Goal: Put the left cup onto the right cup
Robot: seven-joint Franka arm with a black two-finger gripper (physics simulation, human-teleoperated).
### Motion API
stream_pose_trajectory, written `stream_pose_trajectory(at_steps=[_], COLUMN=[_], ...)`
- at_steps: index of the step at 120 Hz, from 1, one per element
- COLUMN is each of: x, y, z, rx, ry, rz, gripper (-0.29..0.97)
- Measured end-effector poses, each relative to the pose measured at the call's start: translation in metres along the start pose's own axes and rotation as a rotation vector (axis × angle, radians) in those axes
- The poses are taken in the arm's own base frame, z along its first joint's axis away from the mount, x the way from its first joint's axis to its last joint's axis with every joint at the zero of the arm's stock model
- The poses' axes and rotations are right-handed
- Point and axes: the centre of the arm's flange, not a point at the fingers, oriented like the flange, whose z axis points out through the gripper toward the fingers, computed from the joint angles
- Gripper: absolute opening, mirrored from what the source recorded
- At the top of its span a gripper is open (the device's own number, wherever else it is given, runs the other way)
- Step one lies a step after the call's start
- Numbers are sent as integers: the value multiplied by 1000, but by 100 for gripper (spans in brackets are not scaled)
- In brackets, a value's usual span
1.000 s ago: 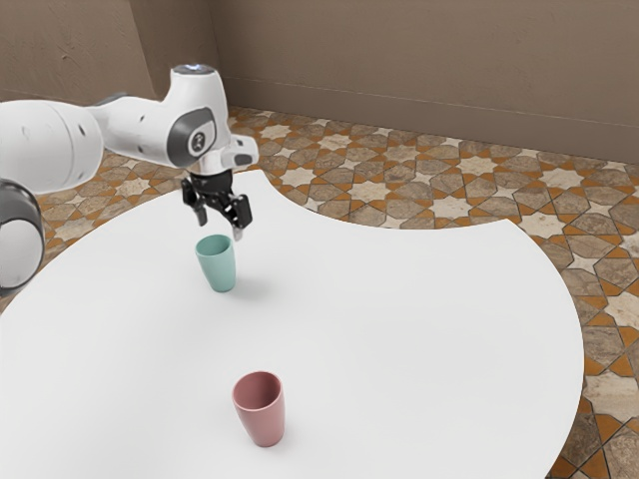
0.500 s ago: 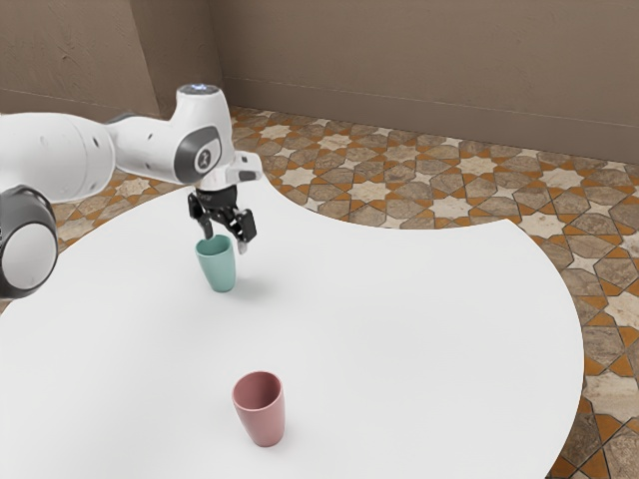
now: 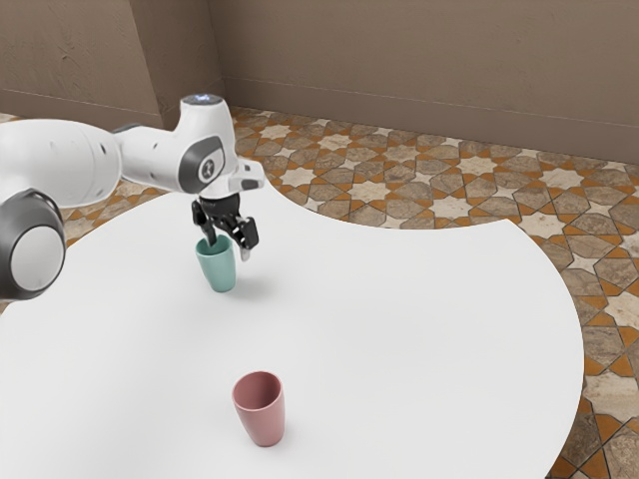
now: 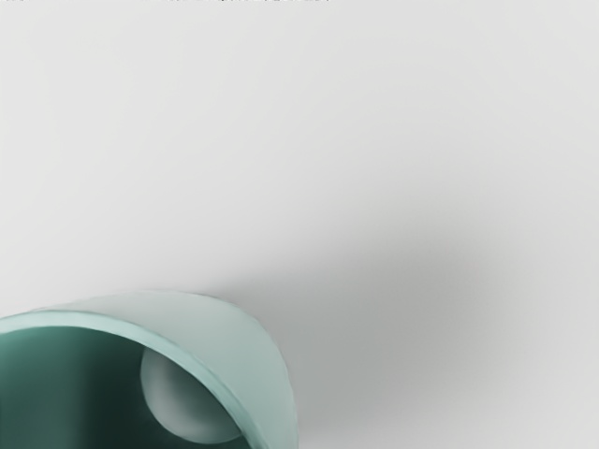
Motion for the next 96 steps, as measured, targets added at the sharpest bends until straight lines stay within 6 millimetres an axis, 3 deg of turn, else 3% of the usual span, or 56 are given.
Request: stream_pose_trajectory(at_steps=[68,96], x=[3,4], y=[-5,-4], z=[22,28], rx=[2,0], ry=[4,5], rz=[11,14], gripper=[68,62])
